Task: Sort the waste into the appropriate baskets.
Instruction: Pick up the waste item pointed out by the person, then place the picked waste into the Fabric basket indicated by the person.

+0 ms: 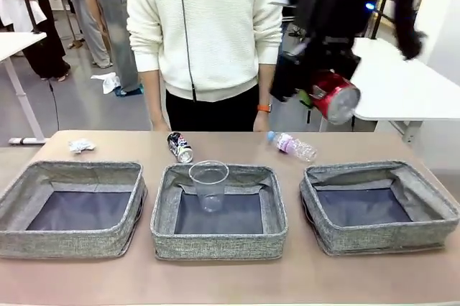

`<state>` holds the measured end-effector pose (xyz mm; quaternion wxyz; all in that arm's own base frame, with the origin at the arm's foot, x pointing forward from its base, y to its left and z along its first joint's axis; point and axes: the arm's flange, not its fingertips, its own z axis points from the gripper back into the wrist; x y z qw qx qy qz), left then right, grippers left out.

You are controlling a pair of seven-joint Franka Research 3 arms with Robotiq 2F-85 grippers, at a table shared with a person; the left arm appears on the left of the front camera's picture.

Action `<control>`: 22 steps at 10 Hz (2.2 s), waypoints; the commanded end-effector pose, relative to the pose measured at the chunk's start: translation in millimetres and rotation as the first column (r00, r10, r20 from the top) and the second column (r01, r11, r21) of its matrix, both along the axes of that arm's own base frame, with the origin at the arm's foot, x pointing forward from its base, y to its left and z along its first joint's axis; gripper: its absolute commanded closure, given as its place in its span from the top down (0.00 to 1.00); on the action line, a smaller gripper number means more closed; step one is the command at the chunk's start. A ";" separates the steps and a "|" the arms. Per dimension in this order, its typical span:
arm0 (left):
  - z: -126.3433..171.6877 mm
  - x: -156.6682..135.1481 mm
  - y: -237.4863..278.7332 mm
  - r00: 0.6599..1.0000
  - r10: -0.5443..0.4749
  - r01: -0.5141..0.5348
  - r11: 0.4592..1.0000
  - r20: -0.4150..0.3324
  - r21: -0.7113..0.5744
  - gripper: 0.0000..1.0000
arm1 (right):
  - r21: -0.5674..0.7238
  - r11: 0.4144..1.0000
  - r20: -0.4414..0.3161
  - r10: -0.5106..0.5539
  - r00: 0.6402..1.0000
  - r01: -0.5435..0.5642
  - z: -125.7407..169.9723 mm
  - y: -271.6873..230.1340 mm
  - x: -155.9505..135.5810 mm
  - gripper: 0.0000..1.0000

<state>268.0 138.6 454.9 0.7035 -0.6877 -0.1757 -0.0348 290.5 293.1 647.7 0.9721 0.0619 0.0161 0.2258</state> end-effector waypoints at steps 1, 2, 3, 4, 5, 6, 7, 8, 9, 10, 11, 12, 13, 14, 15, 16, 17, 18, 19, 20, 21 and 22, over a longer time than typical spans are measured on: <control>5.4 -2.4 0.2 1.000 -0.007 0.007 1.000 -0.011 -0.008 1.00 | -0.124 0.992 -0.036 -0.036 0.999 0.031 31.6 53.4 38.4 0.01; 5.4 -2.4 0.2 1.000 -0.007 0.007 1.000 -0.011 -0.008 1.00 | -0.163 0.983 -0.022 -0.094 0.995 0.090 46.6 82.3 40.8 0.01; 5.4 -2.4 0.2 1.000 -0.007 0.007 1.000 -0.011 -0.008 1.00 | -0.190 0.976 -0.041 -0.119 0.992 0.109 58.5 100.8 40.6 0.01; 5.4 -2.4 0.2 1.000 -0.007 0.007 1.000 -0.011 -0.008 1.00 | -0.184 0.975 -0.043 -0.139 0.989 0.129 66.9 107.8 39.5 0.01; 5.4 -2.4 0.2 1.000 -0.007 0.007 1.000 -0.011 -0.008 1.00 | -0.157 0.973 -0.067 -0.180 0.981 0.168 77.1 112.0 38.4 0.01; 5.4 -2.4 0.2 1.000 -0.007 0.007 1.000 -0.011 -0.008 1.00 | -0.098 0.974 -0.080 -0.214 0.973 0.206 88.8 112.2 35.8 0.01; 5.4 -2.4 0.2 1.000 -0.007 0.007 1.000 -0.011 -0.008 1.00 | -0.049 0.972 -0.067 -0.233 0.970 0.230 101.5 109.0 31.0 0.01; 5.4 -2.4 0.2 1.000 -0.007 0.007 1.000 -0.011 -0.008 1.00 | -0.031 0.969 -0.049 -0.247 0.968 0.246 111.1 104.1 26.6 0.01; 5.4 -2.4 0.2 1.000 -0.007 0.007 1.000 -0.011 -0.008 1.00 | -0.020 0.969 -0.041 -0.249 0.968 0.248 113.8 97.4 25.0 0.01; 5.4 -2.4 0.2 1.000 -0.007 0.007 1.000 -0.011 -0.008 1.00 | -0.064 0.977 -0.050 -0.208 0.977 0.205 99.3 100.8 28.7 0.01; 5.4 -2.4 0.2 1.000 -0.007 0.007 1.000 -0.011 -0.008 1.00 | -0.064 0.977 -0.050 -0.208 0.977 0.205 99.3 100.8 28.7 0.01; 5.4 -2.4 0.2 1.000 -0.007 0.007 1.000 -0.011 -0.008 1.00 | -0.064 0.977 -0.050 -0.208 0.977 0.205 99.3 100.8 28.7 0.01; 5.4 -2.4 0.2 1.000 -0.007 0.007 1.000 -0.011 -0.008 1.00 | -0.064 0.977 -0.050 -0.208 0.977 0.205 99.3 100.8 28.7 0.01; 5.4 -2.4 0.2 1.000 -0.007 0.007 1.000 -0.011 -0.008 1.00 | -0.064 0.977 -0.050 -0.208 0.977 0.205 99.3 100.8 28.7 0.01; 5.4 -2.4 0.2 1.000 -0.007 0.007 1.000 -0.011 -0.008 1.00 | -0.064 0.977 -0.050 -0.208 0.977 0.205 99.3 100.8 28.7 0.01; 5.4 -2.4 0.2 1.000 -0.007 0.007 1.000 -0.011 -0.008 1.00 | -0.064 0.977 -0.050 -0.208 0.977 0.205 99.3 100.8 28.7 0.01; 5.4 -2.4 0.2 1.000 -0.007 0.007 1.000 -0.011 -0.008 1.00 | -0.064 0.977 -0.050 -0.208 0.977 0.205 99.3 100.8 28.7 0.01; 5.4 -2.4 0.2 1.000 -0.007 0.007 1.000 -0.011 -0.008 1.00 | -0.064 0.977 -0.050 -0.208 0.977 0.205 99.3 100.8 28.7 0.01; 5.4 -2.4 0.2 1.000 -0.007 0.007 1.000 -0.011 -0.008 1.00 | -0.064 0.977 -0.050 -0.208 0.977 0.205 99.3 100.8 28.7 0.01; 5.4 -2.4 0.2 1.000 -0.007 0.007 1.000 -0.011 -0.008 1.00 | -0.064 0.977 -0.050 -0.208 0.977 0.205 99.3 100.8 28.7 0.01; 5.4 -2.4 0.2 1.000 -0.007 0.007 1.000 -0.011 -0.008 1.00 | -0.064 0.977 -0.050 -0.208 0.977 0.205 99.3 100.8 28.7 0.01; 5.4 -2.4 0.2 1.000 -0.007 0.007 1.000 -0.011 -0.008 1.00 | -0.064 0.977 -0.050 -0.208 0.977 0.205 99.3 100.8 28.7 0.01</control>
